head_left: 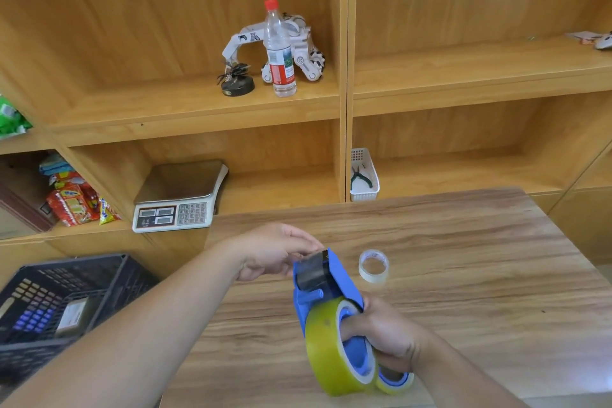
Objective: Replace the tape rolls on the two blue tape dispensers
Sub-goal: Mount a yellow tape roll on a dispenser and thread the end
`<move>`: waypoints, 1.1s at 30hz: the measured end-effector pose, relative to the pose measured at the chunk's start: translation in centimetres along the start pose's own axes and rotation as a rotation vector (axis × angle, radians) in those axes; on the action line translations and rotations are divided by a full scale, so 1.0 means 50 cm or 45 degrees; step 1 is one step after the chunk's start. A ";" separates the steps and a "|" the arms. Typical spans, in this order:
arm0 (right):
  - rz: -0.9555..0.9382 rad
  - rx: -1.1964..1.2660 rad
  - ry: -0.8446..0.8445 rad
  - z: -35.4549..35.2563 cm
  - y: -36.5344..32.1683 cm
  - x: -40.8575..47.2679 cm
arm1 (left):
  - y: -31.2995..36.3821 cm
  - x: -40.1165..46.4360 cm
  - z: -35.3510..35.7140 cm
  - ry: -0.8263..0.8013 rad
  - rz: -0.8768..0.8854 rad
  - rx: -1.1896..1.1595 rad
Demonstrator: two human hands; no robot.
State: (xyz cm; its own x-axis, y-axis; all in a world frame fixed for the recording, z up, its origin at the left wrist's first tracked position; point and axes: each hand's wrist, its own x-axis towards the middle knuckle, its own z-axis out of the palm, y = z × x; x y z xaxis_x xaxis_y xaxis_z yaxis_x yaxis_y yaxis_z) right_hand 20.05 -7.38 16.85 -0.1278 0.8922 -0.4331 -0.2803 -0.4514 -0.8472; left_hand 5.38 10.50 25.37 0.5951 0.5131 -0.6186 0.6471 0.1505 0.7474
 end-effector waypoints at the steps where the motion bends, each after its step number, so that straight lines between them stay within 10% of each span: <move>1: 0.014 0.018 0.024 0.002 0.005 0.006 | -0.019 0.008 -0.002 0.084 0.018 -0.096; 6: 0.004 0.011 0.238 0.016 0.034 0.035 | -0.123 0.023 0.009 0.339 -0.041 -0.520; 13: 0.306 -0.134 0.624 0.011 0.148 0.123 | -0.316 0.024 0.098 0.157 -0.200 -0.729; 33: 0.637 -0.763 0.561 0.024 0.337 0.272 | -0.619 0.181 0.173 0.255 -0.500 -0.944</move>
State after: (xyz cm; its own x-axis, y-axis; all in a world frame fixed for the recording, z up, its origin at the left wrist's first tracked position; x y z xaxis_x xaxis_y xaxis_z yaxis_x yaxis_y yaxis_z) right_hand 12.45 -2.85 -2.91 0.3095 0.5590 -0.7692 0.2701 -0.8273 -0.4925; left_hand -5.12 3.16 -5.46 0.2530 0.4372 -0.8630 0.2688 0.8252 0.4968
